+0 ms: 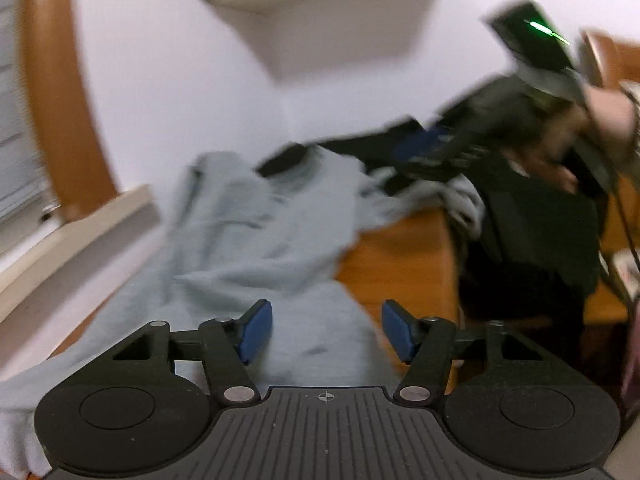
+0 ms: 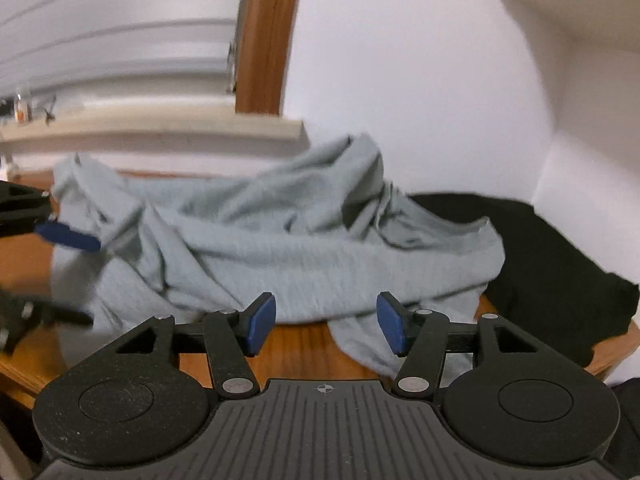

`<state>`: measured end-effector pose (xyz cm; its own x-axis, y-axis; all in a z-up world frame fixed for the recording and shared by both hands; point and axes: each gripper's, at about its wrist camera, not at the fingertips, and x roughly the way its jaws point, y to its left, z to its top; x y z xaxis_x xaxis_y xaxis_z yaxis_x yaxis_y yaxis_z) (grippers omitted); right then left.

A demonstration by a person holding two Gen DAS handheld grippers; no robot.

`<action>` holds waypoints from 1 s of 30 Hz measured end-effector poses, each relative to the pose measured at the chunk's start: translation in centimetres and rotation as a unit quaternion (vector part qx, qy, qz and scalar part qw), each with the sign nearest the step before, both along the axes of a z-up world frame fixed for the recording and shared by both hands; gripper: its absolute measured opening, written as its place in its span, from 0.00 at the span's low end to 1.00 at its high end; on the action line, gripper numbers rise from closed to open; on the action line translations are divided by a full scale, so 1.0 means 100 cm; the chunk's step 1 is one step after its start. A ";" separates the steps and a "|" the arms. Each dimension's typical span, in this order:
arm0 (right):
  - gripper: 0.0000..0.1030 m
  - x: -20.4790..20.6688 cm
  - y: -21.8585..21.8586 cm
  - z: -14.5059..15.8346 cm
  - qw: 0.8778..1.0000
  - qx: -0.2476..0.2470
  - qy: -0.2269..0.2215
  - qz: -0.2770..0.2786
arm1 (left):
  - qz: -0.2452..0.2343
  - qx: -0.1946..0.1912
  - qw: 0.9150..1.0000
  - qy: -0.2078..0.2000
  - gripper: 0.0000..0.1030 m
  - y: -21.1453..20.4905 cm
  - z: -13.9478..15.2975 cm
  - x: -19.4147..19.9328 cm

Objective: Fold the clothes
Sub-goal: 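Open both tools and move the left tool over the sweatshirt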

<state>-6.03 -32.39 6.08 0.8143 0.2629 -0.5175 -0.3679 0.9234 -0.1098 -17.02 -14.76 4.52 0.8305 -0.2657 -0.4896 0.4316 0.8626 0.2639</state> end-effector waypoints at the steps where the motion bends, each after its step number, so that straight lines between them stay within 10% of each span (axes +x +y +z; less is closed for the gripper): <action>1: 0.54 0.005 -0.002 -0.005 1.000 0.000 0.004 -0.003 | -0.006 0.012 1.000 0.002 0.66 -0.007 -0.004 0.000; 6: 0.55 0.028 -0.012 -0.025 1.000 0.008 0.023 -0.016 | -0.009 0.039 0.999 0.024 0.72 -0.021 -0.017 0.009; 11: 0.56 0.050 -0.027 -0.028 0.998 0.045 0.038 -0.027 | -0.003 0.042 0.998 0.040 0.23 -0.012 -0.013 0.018; 19: 0.57 0.084 -0.048 -0.032 0.991 0.109 0.066 -0.049 | -0.025 0.035 0.998 0.039 0.01 0.001 -0.008 0.007; 27: 0.63 0.103 -0.046 -0.043 0.982 0.149 0.091 -0.068 | 0.031 0.029 0.999 0.029 0.05 0.018 0.005 -0.004; 30: 0.63 0.099 -0.039 -0.045 0.984 0.140 0.083 -0.067 | 0.028 0.039 0.998 0.030 0.48 0.007 0.002 -0.006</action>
